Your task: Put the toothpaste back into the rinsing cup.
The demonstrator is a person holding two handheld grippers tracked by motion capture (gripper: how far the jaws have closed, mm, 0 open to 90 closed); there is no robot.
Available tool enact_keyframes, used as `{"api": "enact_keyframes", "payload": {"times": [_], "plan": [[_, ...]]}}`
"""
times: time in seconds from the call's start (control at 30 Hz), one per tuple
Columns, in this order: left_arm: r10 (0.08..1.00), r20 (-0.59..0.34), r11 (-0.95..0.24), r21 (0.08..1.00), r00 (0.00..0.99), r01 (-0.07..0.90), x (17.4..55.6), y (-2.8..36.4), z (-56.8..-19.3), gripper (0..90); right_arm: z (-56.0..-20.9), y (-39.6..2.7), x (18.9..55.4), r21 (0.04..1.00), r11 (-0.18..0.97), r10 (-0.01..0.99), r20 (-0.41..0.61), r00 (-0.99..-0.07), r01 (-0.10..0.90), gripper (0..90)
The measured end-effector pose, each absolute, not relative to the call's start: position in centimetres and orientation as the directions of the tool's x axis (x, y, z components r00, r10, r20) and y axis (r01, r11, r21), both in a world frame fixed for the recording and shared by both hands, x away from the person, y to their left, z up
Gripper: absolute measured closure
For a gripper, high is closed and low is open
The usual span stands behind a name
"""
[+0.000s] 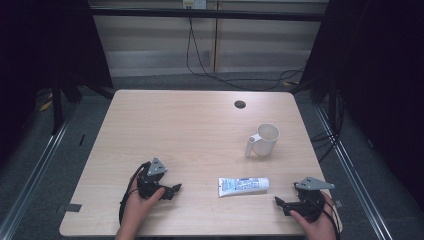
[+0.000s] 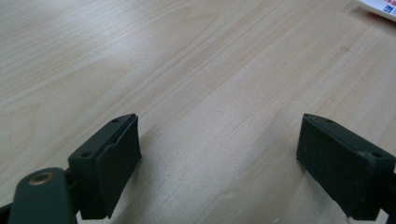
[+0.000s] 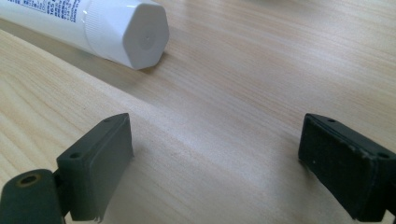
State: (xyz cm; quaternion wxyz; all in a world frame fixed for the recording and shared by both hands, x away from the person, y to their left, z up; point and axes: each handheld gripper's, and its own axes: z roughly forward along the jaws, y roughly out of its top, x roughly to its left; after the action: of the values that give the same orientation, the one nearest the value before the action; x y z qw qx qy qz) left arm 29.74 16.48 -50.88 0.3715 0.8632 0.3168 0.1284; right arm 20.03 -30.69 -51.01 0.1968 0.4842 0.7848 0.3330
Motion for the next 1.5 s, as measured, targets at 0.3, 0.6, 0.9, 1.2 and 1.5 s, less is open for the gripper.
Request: {"api": "enact_keyframes", "payload": {"times": [0.3,0.6,0.9,1.2,1.5], "plan": [[0.642,-0.016,-0.52,0.725,0.767,0.451,29.8,16.5,-50.9,13.4,-51.0,-30.7,20.1,0.713,0.312,0.887,0.02,-0.462,0.628,9.8],[0.643,-0.015,-0.522,0.723,0.766,0.452,29.7,16.5,-50.9,13.4,-50.2,-30.3,20.9,0.655,0.377,0.856,0.023,-0.516,0.655,14.0],[0.643,-0.015,-0.521,0.723,0.765,0.453,29.7,16.5,-50.9,13.4,-49.3,-29.0,21.7,0.615,0.478,0.794,0.003,-0.608,0.627,15.2],[0.643,-0.015,-0.522,0.723,0.766,0.452,29.7,16.5,-50.9,13.4,-47.6,-27.4,22.9,0.563,0.567,0.734,-0.015,-0.679,0.601,16.3],[0.643,-0.011,-0.524,0.722,0.766,0.451,29.7,16.5,-50.9,13.7,-45.9,-25.2,24.6,0.516,0.648,0.655,-0.003,-0.755,0.56,16.6]]}}
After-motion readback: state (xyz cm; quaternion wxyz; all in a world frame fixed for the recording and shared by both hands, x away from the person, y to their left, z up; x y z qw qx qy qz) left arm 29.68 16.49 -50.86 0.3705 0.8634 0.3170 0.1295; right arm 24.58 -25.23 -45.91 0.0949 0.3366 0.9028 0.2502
